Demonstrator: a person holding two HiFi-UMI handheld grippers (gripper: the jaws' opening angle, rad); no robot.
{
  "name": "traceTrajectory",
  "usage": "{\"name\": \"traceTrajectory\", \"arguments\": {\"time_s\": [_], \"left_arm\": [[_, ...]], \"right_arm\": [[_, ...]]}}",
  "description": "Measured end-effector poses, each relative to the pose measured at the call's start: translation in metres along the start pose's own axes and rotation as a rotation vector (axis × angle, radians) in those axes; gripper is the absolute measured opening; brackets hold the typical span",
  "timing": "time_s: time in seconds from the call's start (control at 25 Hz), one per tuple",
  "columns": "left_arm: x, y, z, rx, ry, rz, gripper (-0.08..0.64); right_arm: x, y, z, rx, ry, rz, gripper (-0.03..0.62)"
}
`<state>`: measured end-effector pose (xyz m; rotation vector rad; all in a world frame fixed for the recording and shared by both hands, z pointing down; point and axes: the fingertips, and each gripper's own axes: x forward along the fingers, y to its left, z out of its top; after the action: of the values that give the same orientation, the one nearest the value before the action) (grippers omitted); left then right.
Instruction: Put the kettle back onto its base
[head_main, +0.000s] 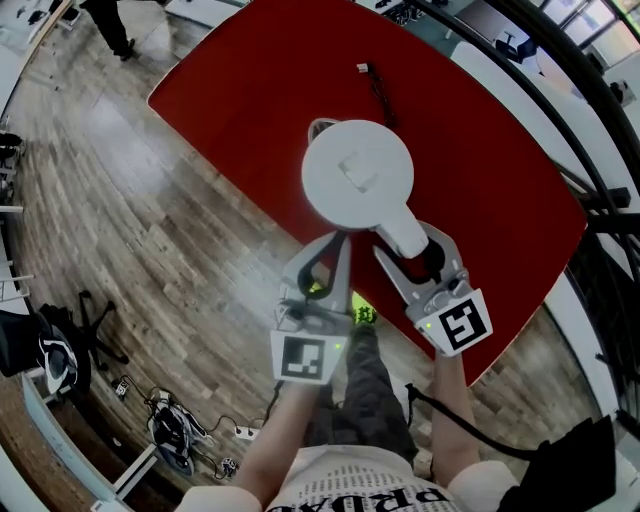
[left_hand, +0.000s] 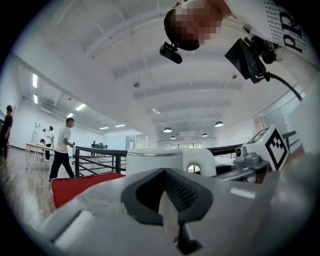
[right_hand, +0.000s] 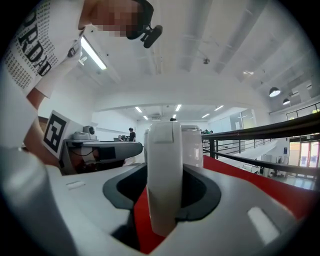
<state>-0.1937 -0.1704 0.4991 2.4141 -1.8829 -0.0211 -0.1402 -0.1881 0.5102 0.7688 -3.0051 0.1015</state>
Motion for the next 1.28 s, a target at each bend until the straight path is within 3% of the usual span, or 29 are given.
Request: {"name": "traceTrajectory", "arguments": {"time_s": [0.08, 0.24, 0.28, 0.4, 0.44, 0.6, 0.8, 0.96, 1.28], "left_arm": [[0.001, -0.002, 0.006, 0.025, -0.003, -0.01, 0.002], [0.003, -0.004, 0.013, -0.01, -0.029, 0.002, 0.002], [0.003, -0.006, 0.014, 0.013, -0.026, -0.006, 0.002], [-0.001, -0.015, 0.016, 0.231, 0.048, -0.084, 0.002], [-0.002, -0.018, 0.02, 0.247, 0.048, -0.092, 0.002], [0.003, -0.025, 0.034, 0.147, 0.001, -0.07, 0.002], [0.006, -0.027, 0.031, 0.218, 0.014, -0.094, 0.002], [0.008, -0.026, 0.032, 0.215, 0.017, -0.09, 0.002], [0.007, -0.03, 0.033, 0.231, 0.03, -0.095, 0.002]], "right_arm": [[0.0, 0.0, -0.003, 0.0, 0.043, 0.017, 0.178], [0.001, -0.001, -0.004, 0.031, 0.07, 0.034, 0.184], [0.0, -0.001, -0.006, 0.038, 0.086, 0.034, 0.186], [-0.004, 0.001, -0.007, 0.037, 0.13, 0.035, 0.189], [-0.006, 0.003, -0.006, 0.033, 0.141, 0.038, 0.189], [-0.004, -0.001, -0.003, 0.018, 0.185, 0.062, 0.193], [-0.001, -0.002, -0.018, 0.021, 0.237, 0.087, 0.202], [0.0, -0.002, -0.019, -0.003, 0.247, 0.088, 0.126], [-0.003, 0.004, -0.012, -0.003, 0.233, 0.095, 0.126]]}}
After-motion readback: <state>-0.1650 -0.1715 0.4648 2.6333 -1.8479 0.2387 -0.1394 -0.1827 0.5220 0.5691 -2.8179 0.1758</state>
